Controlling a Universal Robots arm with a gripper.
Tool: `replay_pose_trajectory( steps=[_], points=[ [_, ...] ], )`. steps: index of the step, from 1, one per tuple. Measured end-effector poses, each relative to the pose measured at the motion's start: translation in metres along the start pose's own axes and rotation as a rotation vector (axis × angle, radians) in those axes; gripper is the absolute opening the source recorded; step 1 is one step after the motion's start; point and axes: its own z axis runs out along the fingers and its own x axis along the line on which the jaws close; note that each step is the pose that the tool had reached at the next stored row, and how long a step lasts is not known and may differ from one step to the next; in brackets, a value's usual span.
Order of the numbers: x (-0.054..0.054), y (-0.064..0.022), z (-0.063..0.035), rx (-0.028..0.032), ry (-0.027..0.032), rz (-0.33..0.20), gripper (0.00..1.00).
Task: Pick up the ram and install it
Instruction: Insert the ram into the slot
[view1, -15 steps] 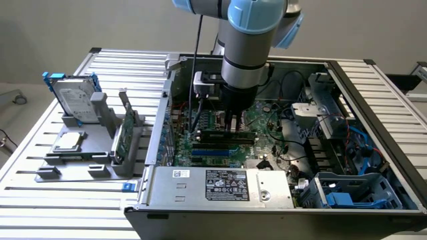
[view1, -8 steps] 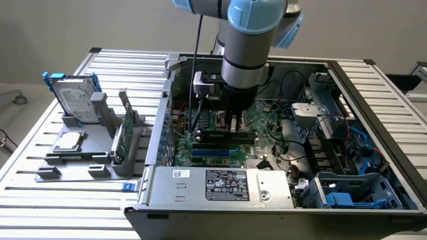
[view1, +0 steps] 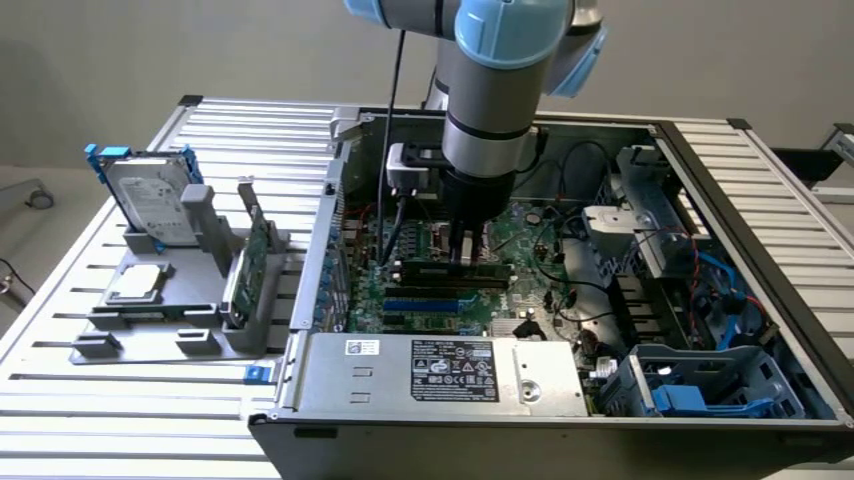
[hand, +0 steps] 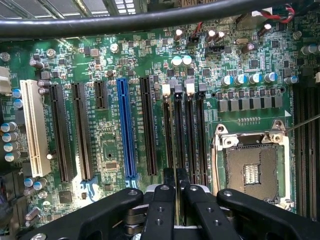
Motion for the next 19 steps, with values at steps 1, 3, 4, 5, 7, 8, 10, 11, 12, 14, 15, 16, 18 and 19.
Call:
replay_pose_trajectory(
  steps=[1,3,4,5,7,8,10,11,12,14,15,16,18,19],
  points=[
    [0.0001,-0.0001,0.0000,0.0000,0.0001,0.000,0.14],
    [0.0002,-0.0001,0.0000,0.0000,0.0001,0.000,0.14],
    [0.0002,-0.0001,0.0000,0.0000,0.0001,0.000,0.14],
    [0.0002,-0.0001,0.0000,-0.0001,0.0001,0.000,0.14],
    [0.0003,0.0000,0.0000,0.0000,0.0001,-0.001,0.14],
    [0.0003,0.0001,0.0000,0.0000,0.0001,-0.001,0.14],
    [0.0003,0.0004,0.0000,0.0000,0.0001,-0.001,0.14],
    [0.0003,0.0005,0.0001,-0.0001,0.0001,-0.002,0.14],
    [0.0003,0.0005,0.0001,-0.0001,0.0002,-0.002,0.14],
    [0.0004,0.0006,0.0002,-0.0001,0.0003,-0.005,0.14],
    [0.0003,0.0006,0.0002,-0.0001,0.0003,-0.006,0.14],
    [0.0003,0.0006,0.0003,-0.0002,0.0003,-0.008,0.14],
    [0.0003,0.0006,0.0003,-0.0004,0.0004,-0.012,0.14],
    [0.0003,0.0006,0.0004,-0.0004,0.0005,-0.015,0.14]
  ],
)
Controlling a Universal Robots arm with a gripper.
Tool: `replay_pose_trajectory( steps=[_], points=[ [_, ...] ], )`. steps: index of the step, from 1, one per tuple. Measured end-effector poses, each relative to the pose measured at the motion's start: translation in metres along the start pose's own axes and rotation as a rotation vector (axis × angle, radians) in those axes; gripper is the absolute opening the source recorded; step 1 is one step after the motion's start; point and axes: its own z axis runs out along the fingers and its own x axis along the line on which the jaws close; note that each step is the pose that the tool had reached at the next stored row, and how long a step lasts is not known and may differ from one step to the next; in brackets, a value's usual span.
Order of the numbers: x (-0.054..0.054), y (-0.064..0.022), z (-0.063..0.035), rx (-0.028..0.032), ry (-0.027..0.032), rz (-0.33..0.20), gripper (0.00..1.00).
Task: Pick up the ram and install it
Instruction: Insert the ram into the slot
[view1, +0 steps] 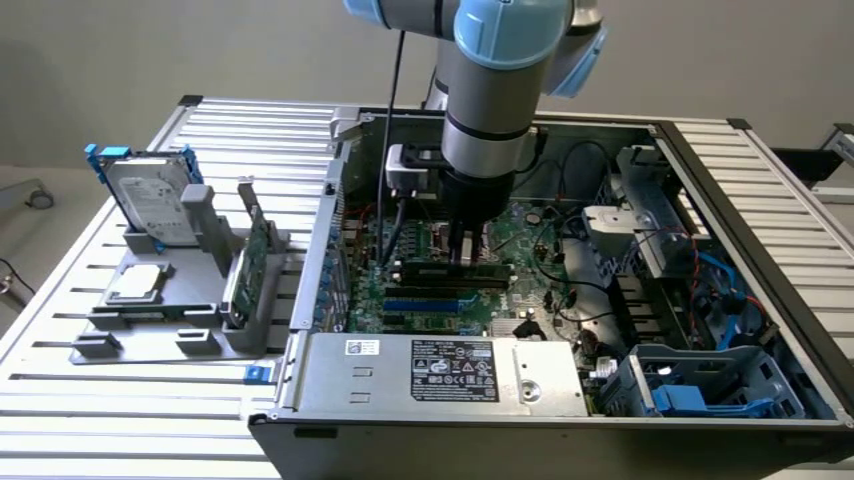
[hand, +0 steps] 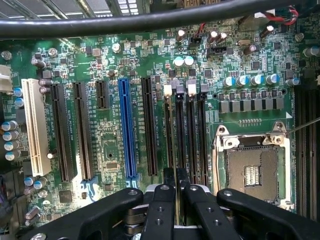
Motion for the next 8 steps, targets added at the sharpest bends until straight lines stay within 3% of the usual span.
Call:
replay_pose_trajectory(
  steps=[8],
  points=[
    [0.0000,-0.0001,0.0012,0.0000,0.0004,-0.012,0.14]
  ],
)
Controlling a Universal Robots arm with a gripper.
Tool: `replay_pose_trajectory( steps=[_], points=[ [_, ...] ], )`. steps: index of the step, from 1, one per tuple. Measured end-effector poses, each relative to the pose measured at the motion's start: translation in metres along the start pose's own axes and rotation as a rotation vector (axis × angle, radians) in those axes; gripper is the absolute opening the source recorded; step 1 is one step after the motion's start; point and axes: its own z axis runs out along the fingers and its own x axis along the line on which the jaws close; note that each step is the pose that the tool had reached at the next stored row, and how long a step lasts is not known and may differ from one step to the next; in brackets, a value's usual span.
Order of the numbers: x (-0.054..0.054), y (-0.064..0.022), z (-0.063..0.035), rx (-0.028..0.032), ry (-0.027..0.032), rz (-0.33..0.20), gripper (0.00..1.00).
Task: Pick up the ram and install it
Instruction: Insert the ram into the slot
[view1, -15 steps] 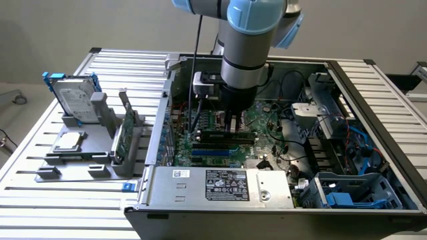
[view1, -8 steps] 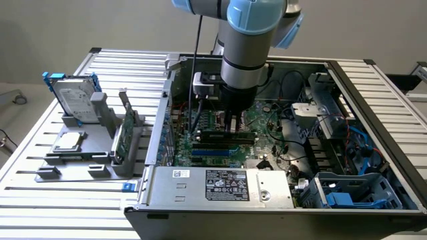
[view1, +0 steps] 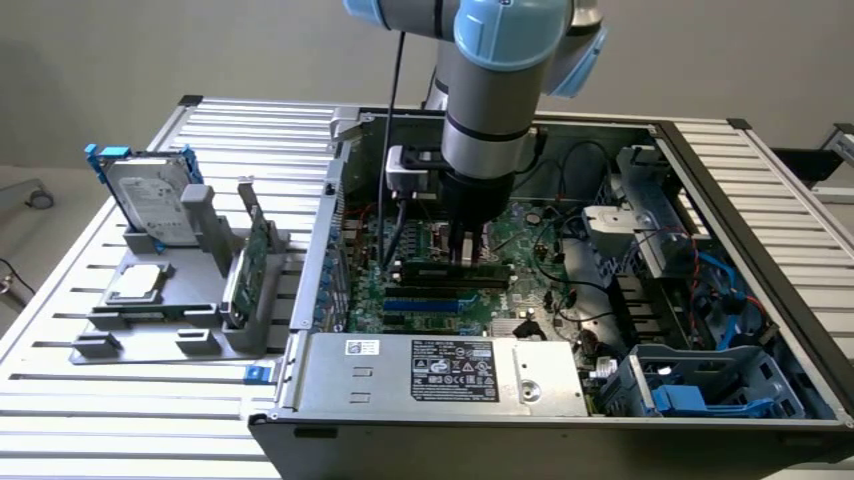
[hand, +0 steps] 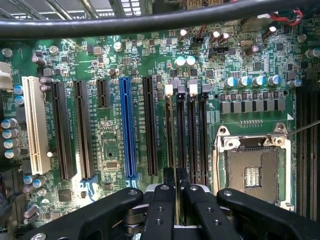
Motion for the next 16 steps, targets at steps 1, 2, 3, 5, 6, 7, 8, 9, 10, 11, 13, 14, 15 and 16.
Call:
replay_pose_trajectory(
  steps=[1,2,3,5,6,7,8,9,10,11,13,14,15,16],
  points=[
    [0.0000,0.0000,0.0002,0.0001,0.0000,-0.001,0.14],
    [0.0000,0.0000,0.0004,0.0001,0.0000,-0.002,0.14],
    [0.0000,0.0000,0.0006,0.0003,0.0001,-0.003,0.14],
    [0.0000,0.0000,0.0010,0.0003,0.0000,-0.004,0.14],
    [0.0000,0.0000,0.0012,0.0004,0.0001,-0.005,0.14],
    [0.0000,0.0000,0.0013,0.0004,0.0002,-0.006,0.14],
    [0.0000,0.0000,0.0014,0.0006,0.0002,-0.007,0.14],
    [0.0000,0.0000,0.0014,0.0009,0.0001,-0.007,0.14],
    [0.0000,0.0000,0.0015,0.0011,0.0001,-0.008,0.14],
    [0.0000,0.0000,0.0015,0.0012,0.0002,-0.009,0.14],
    [0.0000,0.0000,0.0015,0.0014,0.0002,-0.011,0.14],
    [0.0000,0.0000,0.0016,0.0015,0.0002,-0.012,0.14],
    [0.0000,0.0000,0.0016,0.0016,0.0002,-0.014,0.14],
    [0.0000,0.0000,0.0016,0.0017,0.0002,-0.015,0.14]
  ],
)
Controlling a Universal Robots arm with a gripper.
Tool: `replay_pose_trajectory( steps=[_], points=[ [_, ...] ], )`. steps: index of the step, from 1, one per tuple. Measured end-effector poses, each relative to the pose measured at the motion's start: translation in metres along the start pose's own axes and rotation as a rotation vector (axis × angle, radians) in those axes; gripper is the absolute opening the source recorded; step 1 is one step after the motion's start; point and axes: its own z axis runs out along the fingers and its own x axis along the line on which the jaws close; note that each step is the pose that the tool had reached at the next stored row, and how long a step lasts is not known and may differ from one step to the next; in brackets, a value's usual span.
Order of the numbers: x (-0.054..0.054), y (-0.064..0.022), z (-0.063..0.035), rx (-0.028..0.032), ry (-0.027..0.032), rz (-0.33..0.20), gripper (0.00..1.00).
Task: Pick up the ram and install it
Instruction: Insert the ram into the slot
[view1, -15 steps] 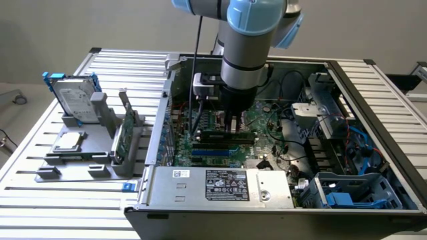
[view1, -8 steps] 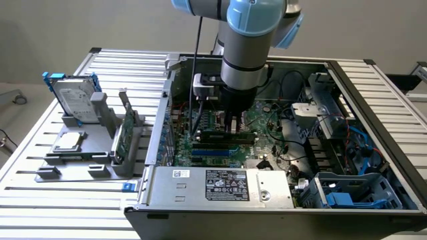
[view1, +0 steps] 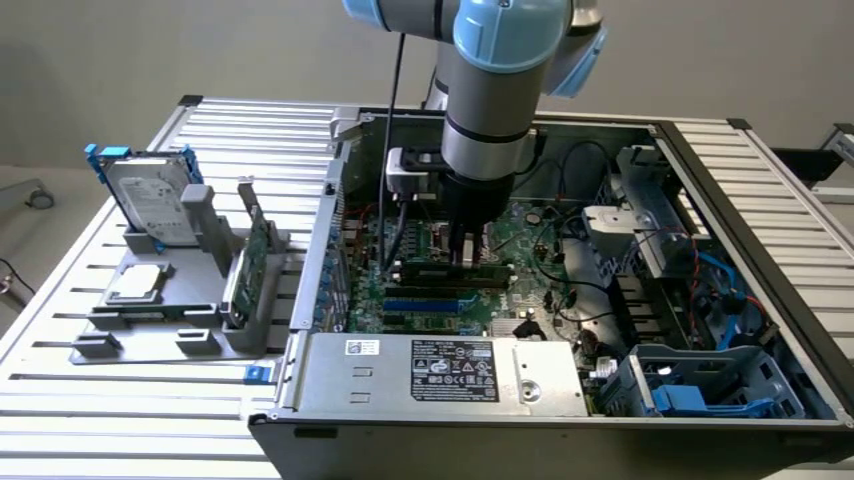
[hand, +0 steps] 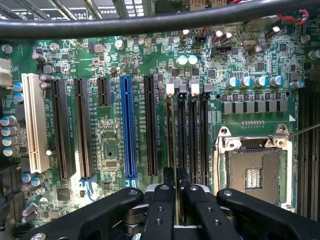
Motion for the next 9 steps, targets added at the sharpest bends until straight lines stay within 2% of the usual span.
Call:
replay_pose_trajectory(
  steps=[9],
  points=[
    [0.0000,0.0000,0.0002,0.0005,0.0004,-0.018,0.14]
  ],
)
